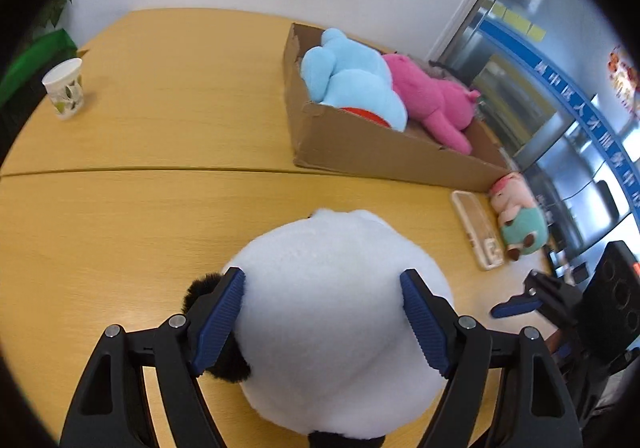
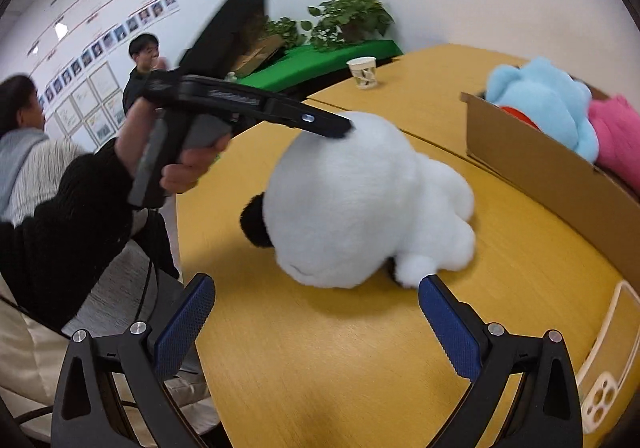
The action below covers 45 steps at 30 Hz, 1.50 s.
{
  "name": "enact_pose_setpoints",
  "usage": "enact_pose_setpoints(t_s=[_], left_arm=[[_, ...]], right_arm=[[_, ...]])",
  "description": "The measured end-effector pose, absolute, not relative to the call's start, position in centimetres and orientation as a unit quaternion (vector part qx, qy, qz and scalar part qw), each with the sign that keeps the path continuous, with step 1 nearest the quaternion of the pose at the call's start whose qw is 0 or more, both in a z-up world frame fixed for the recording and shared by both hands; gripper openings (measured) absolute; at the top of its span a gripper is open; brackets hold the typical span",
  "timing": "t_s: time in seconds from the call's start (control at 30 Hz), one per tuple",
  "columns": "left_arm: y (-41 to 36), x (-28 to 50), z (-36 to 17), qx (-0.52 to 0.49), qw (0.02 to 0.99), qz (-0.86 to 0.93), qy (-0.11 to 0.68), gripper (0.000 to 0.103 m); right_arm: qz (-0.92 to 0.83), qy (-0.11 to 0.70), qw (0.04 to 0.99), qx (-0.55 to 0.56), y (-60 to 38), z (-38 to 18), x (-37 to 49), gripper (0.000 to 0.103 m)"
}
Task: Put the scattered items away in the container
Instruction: 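Move both grippers down onto the white panda plush on the table, then close both grippers on the white panda plush's body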
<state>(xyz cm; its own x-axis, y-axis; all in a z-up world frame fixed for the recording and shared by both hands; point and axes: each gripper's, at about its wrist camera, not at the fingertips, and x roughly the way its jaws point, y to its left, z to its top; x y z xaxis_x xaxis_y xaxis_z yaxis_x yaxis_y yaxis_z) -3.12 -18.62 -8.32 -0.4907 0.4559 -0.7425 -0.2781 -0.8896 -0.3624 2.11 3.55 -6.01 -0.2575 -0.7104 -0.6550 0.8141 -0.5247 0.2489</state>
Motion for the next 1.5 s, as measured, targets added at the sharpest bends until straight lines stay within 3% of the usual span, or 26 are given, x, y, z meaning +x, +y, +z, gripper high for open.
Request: enact_pose_setpoints(t_s=[0.3,0.47,0.77,1.03,1.27,1.5], left_arm=[[-12.7,-3.5,-9.7,-0.454,0.339,0.819,-0.095,0.078],[-8.3,-4.2,-9.6,-0.453,0.391,0.797,-0.077,0.081],[-10.8,-0.8,-5.8,-0.433,0.324,0.837,-0.084,0.082],[-9.2,-1.3,-9.9,-0.517,0.294,0.794,-0.126,0.082],[-8.7,-2.5,-10.9,-0.529,0.293,0.783,-0.146,0.084],[-7.9,-2.7,-9.3,-0.505,0.301,0.798,-0.133,0.07]], right_arm=[[-0.814,0.078,0.447,0.362,6.3,-6.2,1.0,0.103],[-0.827,0.178,0.417,0.332,10.0,-5.2,1.1,0.103],[-0.742,0.364,0.474,0.302,10.3,-8.6,2.3,0.103],[-0.735,0.358,0.494,0.296,9.4,-9.8,-1.1,0.103],[-0.737,0.33,0.484,0.337,8.7,-11.7,-3.3,0.103],[-0.771,0.224,0.475,0.36,10.3,-10.9,-3.4,0.08]])
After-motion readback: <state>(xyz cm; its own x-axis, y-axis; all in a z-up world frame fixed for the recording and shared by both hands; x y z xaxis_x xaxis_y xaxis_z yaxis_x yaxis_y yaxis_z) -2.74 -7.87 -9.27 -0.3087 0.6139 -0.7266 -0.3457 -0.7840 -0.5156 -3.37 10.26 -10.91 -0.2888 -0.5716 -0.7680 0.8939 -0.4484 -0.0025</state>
